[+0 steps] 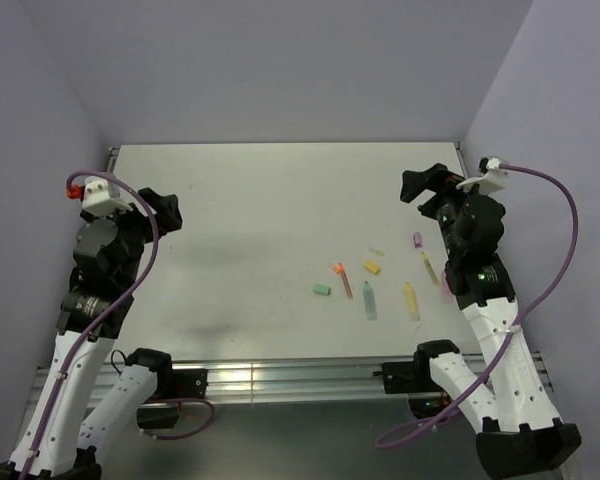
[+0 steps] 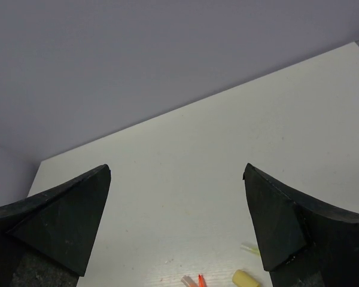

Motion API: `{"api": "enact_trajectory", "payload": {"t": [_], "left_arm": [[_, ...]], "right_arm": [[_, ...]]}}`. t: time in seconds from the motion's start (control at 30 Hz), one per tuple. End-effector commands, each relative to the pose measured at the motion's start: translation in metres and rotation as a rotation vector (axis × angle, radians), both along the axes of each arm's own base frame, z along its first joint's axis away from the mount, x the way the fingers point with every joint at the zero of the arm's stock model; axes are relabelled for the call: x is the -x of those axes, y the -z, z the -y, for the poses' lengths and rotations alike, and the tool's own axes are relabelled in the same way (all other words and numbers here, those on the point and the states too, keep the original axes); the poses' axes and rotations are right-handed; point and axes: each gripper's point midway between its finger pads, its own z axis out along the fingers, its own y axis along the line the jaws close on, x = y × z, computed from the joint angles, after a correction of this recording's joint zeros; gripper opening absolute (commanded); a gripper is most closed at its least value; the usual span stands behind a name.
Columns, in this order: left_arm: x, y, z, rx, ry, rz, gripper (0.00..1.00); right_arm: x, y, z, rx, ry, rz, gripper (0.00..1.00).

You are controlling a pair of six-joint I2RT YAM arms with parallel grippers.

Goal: Insert the pens into the pen caps

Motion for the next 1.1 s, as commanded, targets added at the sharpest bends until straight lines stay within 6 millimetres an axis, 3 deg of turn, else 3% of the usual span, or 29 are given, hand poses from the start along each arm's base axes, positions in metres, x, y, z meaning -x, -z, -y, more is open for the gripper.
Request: {"api": "enact_trajectory", "payload": {"t": [0.0,0.13,0.4,0.6,0.7,0.93,1.07], "left_arm": [[0.0,-0.007,0.001,0.019,0.007,0.027,1.0],[0.0,-0.007,0.002,0.022,0.011,0.03,0.99],[0.001,-0.007,0.007,0.019,0.044,0.034,0.99],[-0.004,-0.002,0.011,0.024,0.053,0.002,0.99],[-0.005,-0.002,0.014,0.029,0.069,-0.012,0.99],[-0.005,-0.002,0.028,0.053,0.14,-0.015,0.99],[-0.004,0.001,0.032,0.058,0.16,-0.028,0.99]], "right_arm": [[0.007,-0.025,0.005,-0.011,0.026,0.082,1.0],[0.007,-0.022,0.001,0.02,-0.003,0.07,1.0],[-0.006,0.005,0.004,0.089,0.001,-0.04,0.93],[-0.02,0.067,-0.002,0.083,-0.022,-0.278,0.8],[-0.021,0.112,-0.004,0.099,-0.038,-0.424,0.77],[-0.001,0.197,0.0,0.107,-0.021,-0.729,0.69],[0.014,0.219,0.006,0.085,0.016,-0.847,0.65]]}}
